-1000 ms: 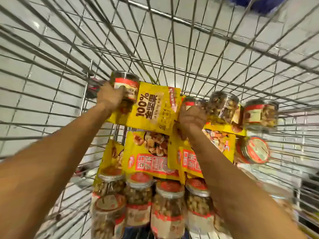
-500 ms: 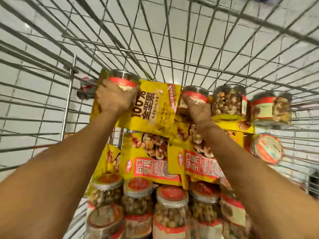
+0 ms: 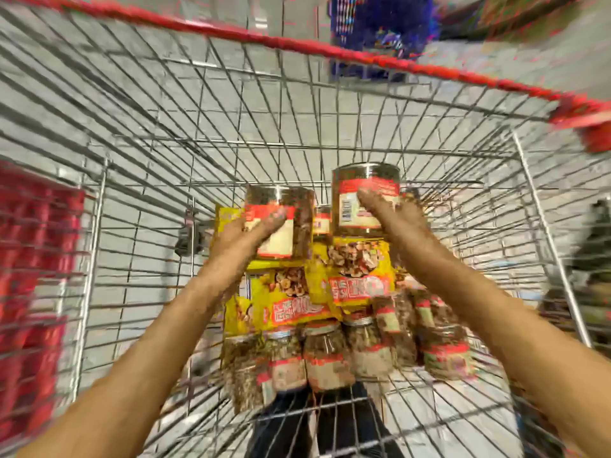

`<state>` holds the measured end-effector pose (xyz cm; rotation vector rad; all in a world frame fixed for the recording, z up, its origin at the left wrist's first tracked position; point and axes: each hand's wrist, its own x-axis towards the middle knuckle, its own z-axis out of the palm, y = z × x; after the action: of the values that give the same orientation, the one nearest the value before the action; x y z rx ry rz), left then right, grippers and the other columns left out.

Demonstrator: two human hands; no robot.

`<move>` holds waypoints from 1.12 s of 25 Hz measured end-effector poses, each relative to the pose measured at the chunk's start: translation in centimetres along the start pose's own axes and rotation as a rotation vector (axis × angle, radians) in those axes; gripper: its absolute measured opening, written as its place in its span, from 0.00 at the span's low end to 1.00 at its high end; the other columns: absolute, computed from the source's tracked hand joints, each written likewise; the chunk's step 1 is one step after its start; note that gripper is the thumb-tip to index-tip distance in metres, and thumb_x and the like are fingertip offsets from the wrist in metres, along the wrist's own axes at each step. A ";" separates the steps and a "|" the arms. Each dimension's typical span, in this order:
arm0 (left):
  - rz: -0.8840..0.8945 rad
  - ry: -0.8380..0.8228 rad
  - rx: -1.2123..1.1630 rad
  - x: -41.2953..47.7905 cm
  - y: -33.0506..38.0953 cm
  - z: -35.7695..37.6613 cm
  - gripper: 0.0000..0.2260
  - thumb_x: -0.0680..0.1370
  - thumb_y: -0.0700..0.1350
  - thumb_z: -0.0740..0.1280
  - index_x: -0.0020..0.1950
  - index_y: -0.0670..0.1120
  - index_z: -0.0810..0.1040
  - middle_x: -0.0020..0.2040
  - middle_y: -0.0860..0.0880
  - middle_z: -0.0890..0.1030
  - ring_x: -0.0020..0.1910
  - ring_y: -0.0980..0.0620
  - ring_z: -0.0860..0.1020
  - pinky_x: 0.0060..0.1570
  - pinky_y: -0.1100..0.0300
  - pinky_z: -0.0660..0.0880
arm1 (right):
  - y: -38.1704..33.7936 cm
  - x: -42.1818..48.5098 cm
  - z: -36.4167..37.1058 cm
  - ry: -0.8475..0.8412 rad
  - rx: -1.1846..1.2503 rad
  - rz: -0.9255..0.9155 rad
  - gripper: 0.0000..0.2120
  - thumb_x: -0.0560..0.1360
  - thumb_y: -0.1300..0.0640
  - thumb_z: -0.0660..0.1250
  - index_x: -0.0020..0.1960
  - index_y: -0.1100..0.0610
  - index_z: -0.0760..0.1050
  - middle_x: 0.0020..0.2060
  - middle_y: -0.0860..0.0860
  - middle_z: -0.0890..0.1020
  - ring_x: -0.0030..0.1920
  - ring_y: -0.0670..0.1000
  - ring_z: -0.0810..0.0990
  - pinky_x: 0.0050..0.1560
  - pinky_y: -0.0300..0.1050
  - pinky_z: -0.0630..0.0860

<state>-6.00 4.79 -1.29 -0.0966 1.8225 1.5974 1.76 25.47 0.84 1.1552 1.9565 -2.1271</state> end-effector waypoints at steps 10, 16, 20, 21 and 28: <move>0.124 -0.528 -0.158 -19.1 9.4 14.5 0.15 0.66 0.52 0.66 0.43 0.43 0.83 0.39 0.48 0.84 0.33 0.55 0.81 0.37 0.63 0.79 | -2.6 -29.0 -13.0 0.338 0.724 -0.309 0.18 0.62 0.48 0.67 0.47 0.58 0.82 0.41 0.55 0.85 0.39 0.50 0.83 0.45 0.43 0.81; 0.122 -1.002 -0.107 -31.9 3.9 29.0 0.21 0.52 0.61 0.77 0.38 0.50 0.86 0.37 0.53 0.85 0.35 0.59 0.83 0.36 0.64 0.79 | 6.3 -44.5 -23.3 0.671 0.870 -0.433 0.23 0.63 0.50 0.65 0.54 0.61 0.76 0.43 0.55 0.83 0.43 0.52 0.81 0.54 0.47 0.77; -0.019 -1.078 -0.115 -40.1 -2.3 37.7 0.29 0.55 0.62 0.75 0.50 0.47 0.82 0.44 0.51 0.85 0.43 0.55 0.82 0.49 0.56 0.79 | 13.1 -54.0 -29.2 0.838 0.906 -0.489 0.12 0.62 0.51 0.67 0.43 0.56 0.77 0.34 0.47 0.85 0.35 0.44 0.83 0.40 0.39 0.80; -0.040 -1.109 -0.091 -41.8 -3.6 39.8 0.26 0.60 0.61 0.72 0.52 0.47 0.81 0.46 0.51 0.84 0.45 0.54 0.82 0.54 0.53 0.77 | 14.7 -56.2 -30.4 0.879 0.923 -0.511 0.10 0.64 0.52 0.67 0.43 0.56 0.77 0.33 0.46 0.85 0.34 0.43 0.83 0.36 0.37 0.79; -0.119 -1.319 0.080 -50.7 -10.5 51.3 0.19 0.69 0.57 0.61 0.50 0.49 0.84 0.50 0.49 0.83 0.51 0.52 0.81 0.55 0.56 0.77 | 22.4 -65.2 -36.6 1.191 1.085 -0.555 0.12 0.62 0.51 0.69 0.43 0.56 0.79 0.36 0.48 0.85 0.37 0.44 0.84 0.40 0.37 0.80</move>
<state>60.09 28.94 17.57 0.7066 0.7910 1.0155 77.78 23.54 18.46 2.8178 1.1415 -3.4520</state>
